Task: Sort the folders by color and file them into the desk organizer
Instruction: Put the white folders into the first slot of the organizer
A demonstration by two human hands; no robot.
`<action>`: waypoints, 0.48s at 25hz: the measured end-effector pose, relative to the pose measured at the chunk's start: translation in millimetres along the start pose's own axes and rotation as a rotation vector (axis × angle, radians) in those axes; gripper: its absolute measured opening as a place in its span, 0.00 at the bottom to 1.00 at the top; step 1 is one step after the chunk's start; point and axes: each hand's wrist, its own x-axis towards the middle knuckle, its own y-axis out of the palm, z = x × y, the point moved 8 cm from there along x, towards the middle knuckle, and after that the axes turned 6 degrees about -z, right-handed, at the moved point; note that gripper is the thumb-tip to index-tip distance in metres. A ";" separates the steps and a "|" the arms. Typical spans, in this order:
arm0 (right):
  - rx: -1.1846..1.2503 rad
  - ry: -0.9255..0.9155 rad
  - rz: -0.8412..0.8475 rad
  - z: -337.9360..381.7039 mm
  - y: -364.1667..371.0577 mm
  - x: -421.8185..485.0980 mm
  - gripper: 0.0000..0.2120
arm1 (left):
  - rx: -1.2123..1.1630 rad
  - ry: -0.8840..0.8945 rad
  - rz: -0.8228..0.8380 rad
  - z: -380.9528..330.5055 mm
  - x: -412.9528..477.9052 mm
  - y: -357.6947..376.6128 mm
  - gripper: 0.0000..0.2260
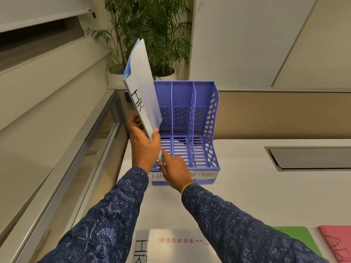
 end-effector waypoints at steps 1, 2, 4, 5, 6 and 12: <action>0.009 0.010 0.001 -0.6 0.2 0.0 0.24 | 0.001 0.008 0.009 -0.3 -0.7 0.7 0.28; 0.020 0.022 0.002 -1.3 0.5 -0.7 0.25 | 0.003 0.016 0.010 -0.2 -1.3 0.8 0.29; 0.034 0.039 0.010 -1.8 2.2 -3.3 0.23 | 0.025 0.013 -0.009 4.5 -1.6 -0.8 0.28; 0.040 0.040 0.015 -1.7 3.5 -4.7 0.22 | 0.043 0.002 -0.019 8.6 -1.7 -1.5 0.26; 0.047 0.040 0.018 -1.6 4.8 -6.0 0.20 | 0.061 -0.017 -0.019 13.6 -2.9 -1.7 0.24; 0.104 0.093 0.028 -4.2 10.1 -9.1 0.13 | 0.131 -0.072 0.015 28.0 -13.0 -5.0 0.24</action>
